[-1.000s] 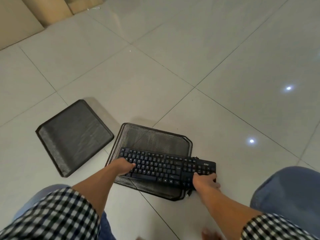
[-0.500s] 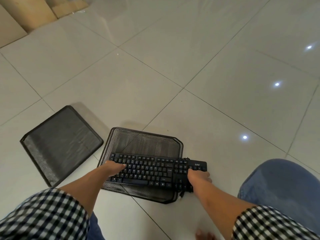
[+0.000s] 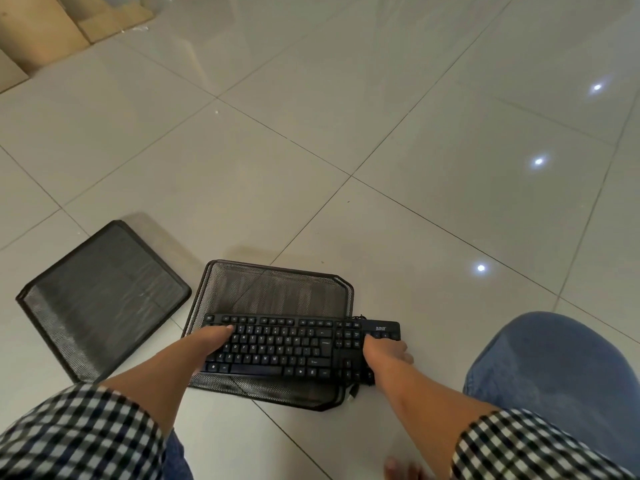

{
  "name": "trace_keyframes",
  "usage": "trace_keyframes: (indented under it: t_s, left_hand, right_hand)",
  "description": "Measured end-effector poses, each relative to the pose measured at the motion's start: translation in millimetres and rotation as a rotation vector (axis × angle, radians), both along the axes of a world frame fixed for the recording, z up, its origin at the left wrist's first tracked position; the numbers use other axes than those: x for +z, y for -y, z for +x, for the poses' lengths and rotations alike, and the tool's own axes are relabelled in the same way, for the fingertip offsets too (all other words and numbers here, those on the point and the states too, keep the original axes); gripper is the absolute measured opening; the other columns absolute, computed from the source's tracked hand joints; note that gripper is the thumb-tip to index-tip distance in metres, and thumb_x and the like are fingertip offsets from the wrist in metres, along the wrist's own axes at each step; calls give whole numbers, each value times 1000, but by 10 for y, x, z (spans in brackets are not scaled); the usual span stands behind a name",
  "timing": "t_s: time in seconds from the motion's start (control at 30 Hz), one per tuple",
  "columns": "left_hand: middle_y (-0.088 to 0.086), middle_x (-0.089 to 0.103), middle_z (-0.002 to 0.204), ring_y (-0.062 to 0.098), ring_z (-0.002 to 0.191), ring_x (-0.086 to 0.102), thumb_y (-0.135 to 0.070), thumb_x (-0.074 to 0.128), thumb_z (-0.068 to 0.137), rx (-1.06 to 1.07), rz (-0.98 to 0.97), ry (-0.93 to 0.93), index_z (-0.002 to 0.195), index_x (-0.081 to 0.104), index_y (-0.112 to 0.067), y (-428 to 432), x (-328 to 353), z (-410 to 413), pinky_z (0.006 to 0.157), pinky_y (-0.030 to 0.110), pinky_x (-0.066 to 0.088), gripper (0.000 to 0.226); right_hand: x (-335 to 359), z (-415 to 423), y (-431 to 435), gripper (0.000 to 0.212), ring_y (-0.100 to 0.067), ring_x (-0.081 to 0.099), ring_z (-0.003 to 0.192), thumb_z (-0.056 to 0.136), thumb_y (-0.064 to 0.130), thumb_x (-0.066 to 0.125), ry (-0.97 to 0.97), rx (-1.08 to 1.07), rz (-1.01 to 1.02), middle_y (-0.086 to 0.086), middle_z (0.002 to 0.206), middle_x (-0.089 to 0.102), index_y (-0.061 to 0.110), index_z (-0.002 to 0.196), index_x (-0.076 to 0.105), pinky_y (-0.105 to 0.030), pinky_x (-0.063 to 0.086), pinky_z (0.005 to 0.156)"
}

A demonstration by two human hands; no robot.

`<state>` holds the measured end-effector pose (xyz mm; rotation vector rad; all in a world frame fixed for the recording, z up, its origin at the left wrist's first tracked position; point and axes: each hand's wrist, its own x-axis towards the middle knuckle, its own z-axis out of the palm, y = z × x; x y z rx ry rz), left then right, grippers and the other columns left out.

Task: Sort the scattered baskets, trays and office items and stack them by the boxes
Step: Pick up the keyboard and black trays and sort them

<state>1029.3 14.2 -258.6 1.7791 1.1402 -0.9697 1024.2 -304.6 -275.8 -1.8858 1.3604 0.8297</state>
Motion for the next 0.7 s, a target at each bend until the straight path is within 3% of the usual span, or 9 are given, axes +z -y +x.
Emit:
trace_keyframes:
  t_s: [0.07, 0.17, 0.33, 0.47, 0.6, 0.7]
  left_hand:
    - [24, 50, 144, 40, 130, 51, -36, 46, 106, 9, 18, 36, 145, 42, 1, -23, -25, 30, 109, 46, 41, 54]
    - [27, 63, 123, 41, 108, 64, -36, 41, 108, 76, -7, 81, 134, 51, 4, -41, -48, 73, 97, 54, 52, 49]
    - [28, 49, 144, 42, 132, 48, -52, 30, 106, 10, 238, 144, 143, 43, 9, 35, 34, 197, 112, 47, 37, 73]
    - [27, 56, 135, 42, 125, 53, -56, 22, 105, -61, 438, 236, 136, 51, 8, 34, 149, 274, 104, 47, 40, 77]
    - [25, 60, 129, 42, 117, 57, -60, 23, 103, -16, 478, 318, 129, 58, 4, 31, 360, 388, 100, 48, 45, 78]
    - [24, 64, 116, 42, 108, 61, -61, 26, 102, 29, 485, 437, 114, 63, 3, 16, 687, 559, 96, 49, 48, 75]
  right_hand:
    - [9, -11, 26, 77, -36, 46, 125, 96, 43, 63, -5, -13, 2, -20, 145, 36, 5, 151, 24, -44, 44, 105]
    - [-6, -23, 88, 89, -39, 43, 127, 94, 46, 63, -19, -36, -40, -21, 148, 30, 3, 153, 14, -47, 43, 107]
    - [-48, -10, 150, 94, -40, 38, 134, 94, 65, 52, -64, -31, -62, -21, 151, 32, 2, 154, 18, -49, 37, 113]
    - [-78, -58, 147, 94, -41, 40, 132, 92, 70, 49, -48, -77, -58, -23, 147, 34, 1, 152, 25, -50, 37, 113]
    - [117, 94, 180, 89, -46, 31, 138, 94, 68, 47, 9, -206, -107, -25, 150, 28, 0, 149, 31, -55, 32, 115]
    - [346, 323, 207, 87, -45, 30, 140, 95, 66, 49, 167, -249, -125, -25, 153, 30, 0, 150, 30, -56, 32, 112]
